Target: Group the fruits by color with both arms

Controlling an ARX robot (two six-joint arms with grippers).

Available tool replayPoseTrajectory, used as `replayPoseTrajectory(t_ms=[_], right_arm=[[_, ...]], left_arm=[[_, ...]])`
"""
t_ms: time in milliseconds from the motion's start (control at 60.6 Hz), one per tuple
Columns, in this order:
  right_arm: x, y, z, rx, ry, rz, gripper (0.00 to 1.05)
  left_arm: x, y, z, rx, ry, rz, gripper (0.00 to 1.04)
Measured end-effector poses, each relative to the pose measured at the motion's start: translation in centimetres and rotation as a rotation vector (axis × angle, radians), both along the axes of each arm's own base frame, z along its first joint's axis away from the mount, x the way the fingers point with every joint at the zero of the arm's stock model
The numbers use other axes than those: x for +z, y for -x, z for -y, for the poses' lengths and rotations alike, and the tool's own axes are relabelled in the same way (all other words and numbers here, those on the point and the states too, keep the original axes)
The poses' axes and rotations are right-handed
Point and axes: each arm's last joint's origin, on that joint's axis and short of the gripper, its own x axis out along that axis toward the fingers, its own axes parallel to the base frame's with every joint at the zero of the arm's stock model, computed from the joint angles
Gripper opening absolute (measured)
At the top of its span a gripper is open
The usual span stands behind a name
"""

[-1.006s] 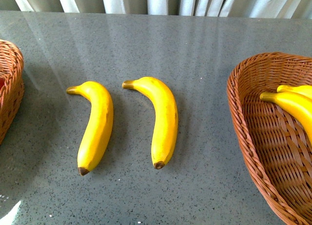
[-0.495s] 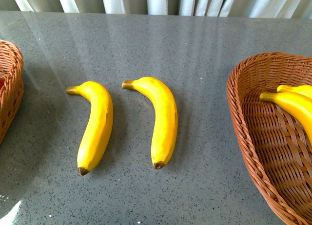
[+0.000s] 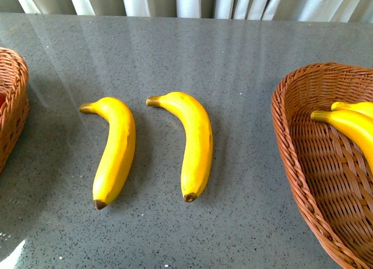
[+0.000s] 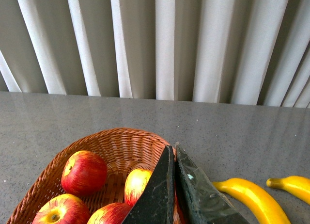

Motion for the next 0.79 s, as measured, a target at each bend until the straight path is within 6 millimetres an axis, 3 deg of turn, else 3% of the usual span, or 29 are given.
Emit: replayPoseTrajectory(t_ms=[792], right_arm=[[0.0, 0.0, 0.0, 0.000, 0.000, 0.000, 0.96]], left_arm=[[-0.4, 1.9, 0.0, 0.000, 0.000, -0.018, 0.02]])
